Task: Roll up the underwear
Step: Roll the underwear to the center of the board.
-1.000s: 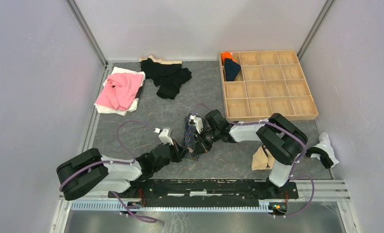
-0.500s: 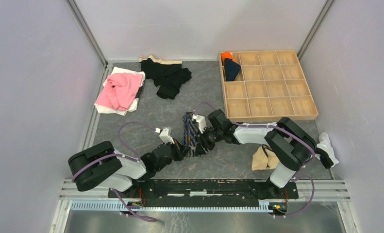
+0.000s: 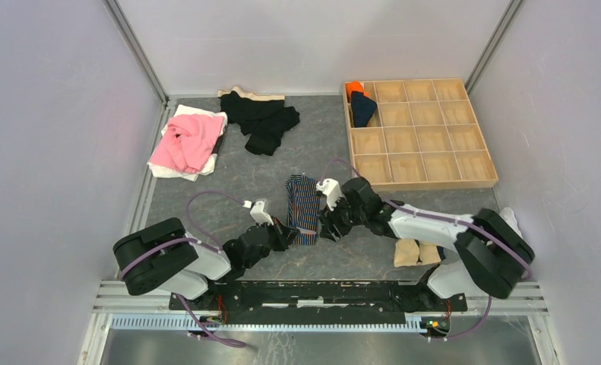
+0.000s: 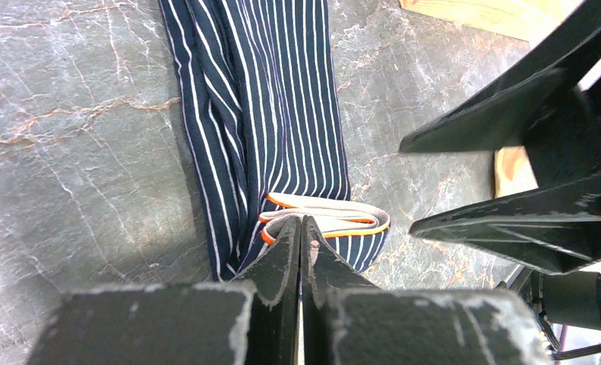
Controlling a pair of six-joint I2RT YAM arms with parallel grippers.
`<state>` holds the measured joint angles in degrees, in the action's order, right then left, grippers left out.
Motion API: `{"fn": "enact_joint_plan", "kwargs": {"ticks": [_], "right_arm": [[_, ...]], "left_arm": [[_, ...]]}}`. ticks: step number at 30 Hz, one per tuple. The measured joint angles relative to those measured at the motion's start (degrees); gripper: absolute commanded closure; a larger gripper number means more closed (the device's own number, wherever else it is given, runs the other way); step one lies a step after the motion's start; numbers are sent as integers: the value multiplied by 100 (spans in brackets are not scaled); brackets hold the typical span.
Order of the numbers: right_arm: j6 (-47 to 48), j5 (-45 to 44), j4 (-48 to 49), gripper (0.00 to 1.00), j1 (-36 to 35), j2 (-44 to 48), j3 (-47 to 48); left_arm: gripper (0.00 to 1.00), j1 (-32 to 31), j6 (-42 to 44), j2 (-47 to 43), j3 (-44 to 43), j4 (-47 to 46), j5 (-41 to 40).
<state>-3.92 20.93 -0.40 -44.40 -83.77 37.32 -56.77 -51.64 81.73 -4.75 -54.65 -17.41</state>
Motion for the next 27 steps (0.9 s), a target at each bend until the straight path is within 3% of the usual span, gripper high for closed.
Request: {"fn": "enact_joint_plan", "kwargs": {"ticks": [6, 10, 19, 27], "right_arm": [[734, -918, 979, 26, -214, 1392, -966], [1985, -1484, 1598, 23, -1154, 1965, -1325], [4280, -2181, 1956, 22, -2885, 1353, -1320], [5156, -2920, 2006, 26, -3174, 442, -1320]], "left_arm": [[98, 0, 2, -125, -2, 164, -2], [98, 0, 2, -173, -17, 249, -2], [98, 0, 2, -173, -79, 367, 0], [98, 0, -46, 0, -348, 610, -26]]}}
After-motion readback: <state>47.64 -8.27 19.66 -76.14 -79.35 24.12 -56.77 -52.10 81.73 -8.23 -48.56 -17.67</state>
